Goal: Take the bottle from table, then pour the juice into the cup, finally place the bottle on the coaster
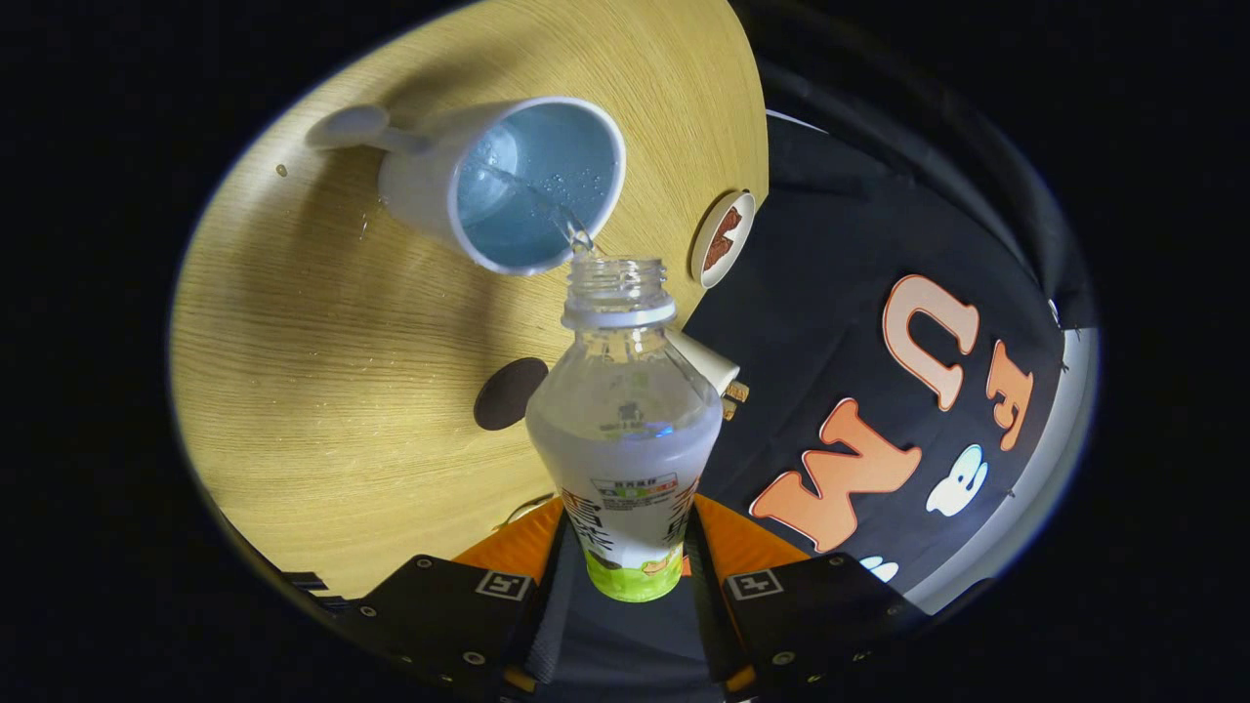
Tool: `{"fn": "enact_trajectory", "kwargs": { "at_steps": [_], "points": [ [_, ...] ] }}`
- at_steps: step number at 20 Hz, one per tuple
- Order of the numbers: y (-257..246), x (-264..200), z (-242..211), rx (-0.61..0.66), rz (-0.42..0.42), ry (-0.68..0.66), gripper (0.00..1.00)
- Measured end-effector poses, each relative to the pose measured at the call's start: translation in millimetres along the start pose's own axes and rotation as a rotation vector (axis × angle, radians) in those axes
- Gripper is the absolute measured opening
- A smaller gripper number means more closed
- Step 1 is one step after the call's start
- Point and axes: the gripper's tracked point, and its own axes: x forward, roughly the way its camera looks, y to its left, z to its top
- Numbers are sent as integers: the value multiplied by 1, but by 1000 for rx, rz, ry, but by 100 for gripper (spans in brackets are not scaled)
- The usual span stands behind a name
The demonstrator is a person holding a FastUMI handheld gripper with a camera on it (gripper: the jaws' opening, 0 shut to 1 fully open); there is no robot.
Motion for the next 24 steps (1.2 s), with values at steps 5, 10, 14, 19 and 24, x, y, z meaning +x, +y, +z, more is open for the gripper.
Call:
{"fn": "enact_trajectory", "kwargs": {
  "at_steps": [5,10,14,19,24],
  "points": [
    [-19,-4,0,-76,-45,3,58],
    [-28,0,-4,-87,-58,13,58],
    [-33,0,-7,-102,-66,16,58],
    [-37,0,-8,-107,-64,13,58],
    [-35,1,-8,-116,-54,12,58]
  ]
}}
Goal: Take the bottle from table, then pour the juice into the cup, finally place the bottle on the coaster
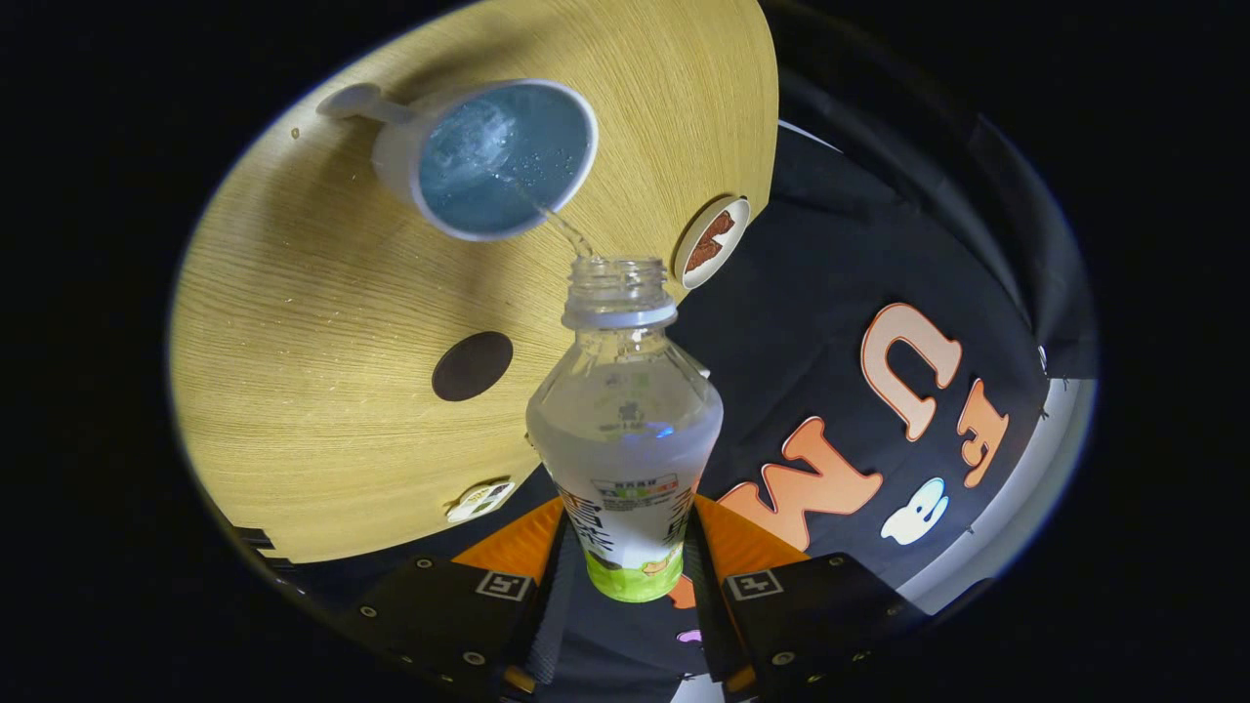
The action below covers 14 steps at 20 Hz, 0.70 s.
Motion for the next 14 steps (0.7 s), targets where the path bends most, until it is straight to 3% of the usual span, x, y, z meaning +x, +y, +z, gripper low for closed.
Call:
{"fn": "enact_trajectory", "kwargs": {
  "at_steps": [8,14],
  "points": [
    [8,1,6,27,17,-16,58],
    [39,-5,22,207,83,-40,58]
  ]
}}
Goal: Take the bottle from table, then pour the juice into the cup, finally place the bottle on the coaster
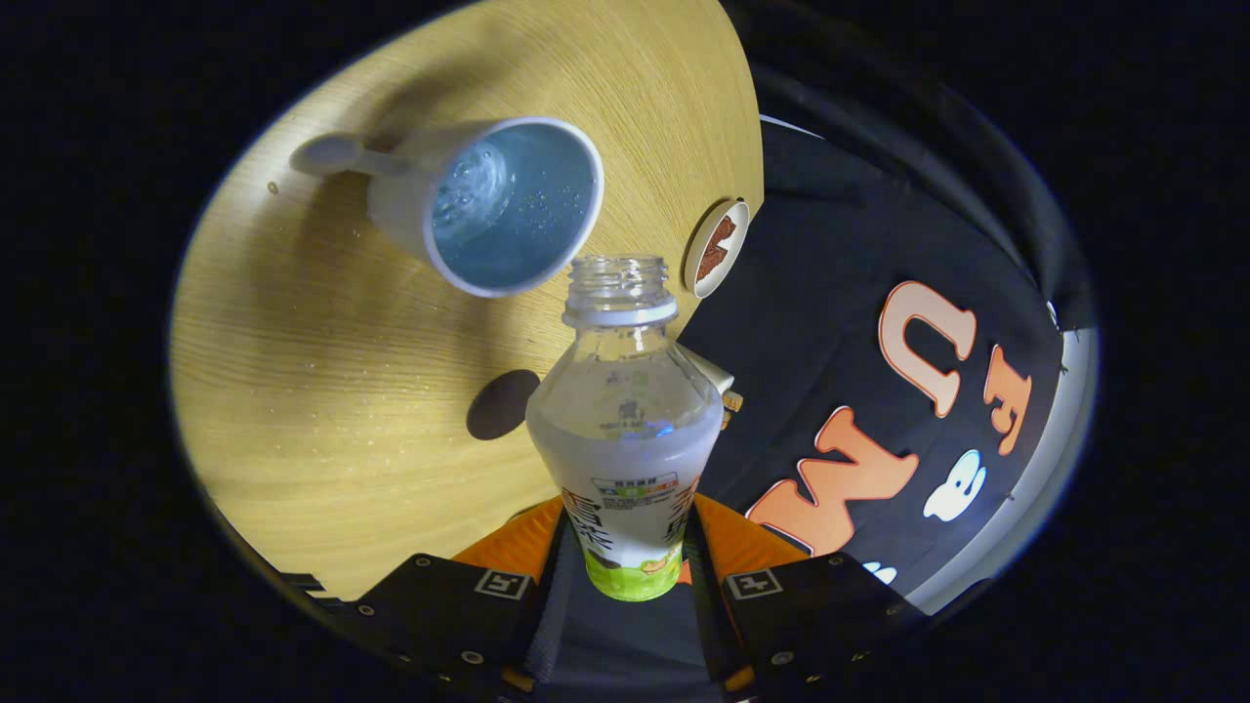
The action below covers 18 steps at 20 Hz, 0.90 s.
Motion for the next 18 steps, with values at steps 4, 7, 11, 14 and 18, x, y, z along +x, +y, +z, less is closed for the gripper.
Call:
{"fn": "enact_trajectory", "kwargs": {
  "at_steps": [4,7,11,14,18],
  "points": [
    [17,-4,-3,184,48,-17,58],
    [25,-10,-6,391,89,-22,58],
    [22,-14,-9,665,146,-58,58],
    [13,-17,-14,900,181,-108,58],
    [-5,-14,-36,1171,173,-156,59]
  ]
}}
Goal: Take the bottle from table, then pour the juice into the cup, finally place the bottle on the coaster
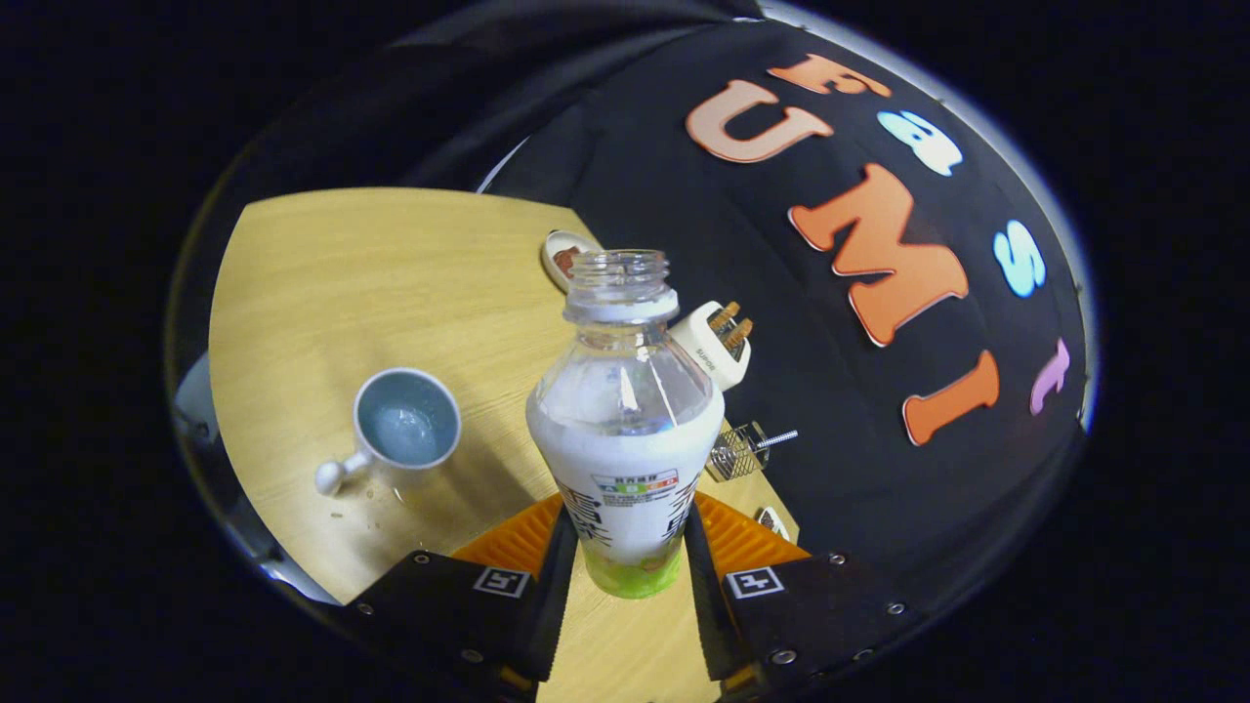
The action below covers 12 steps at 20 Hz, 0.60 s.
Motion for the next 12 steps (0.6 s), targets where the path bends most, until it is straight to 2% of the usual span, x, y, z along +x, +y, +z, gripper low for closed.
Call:
{"fn": "enact_trajectory", "kwargs": {
  "at_steps": [7,12],
  "points": [
    [-45,34,-13,459,35,-60,58],
    [-55,75,-13,621,64,-126,58]
  ]
}}
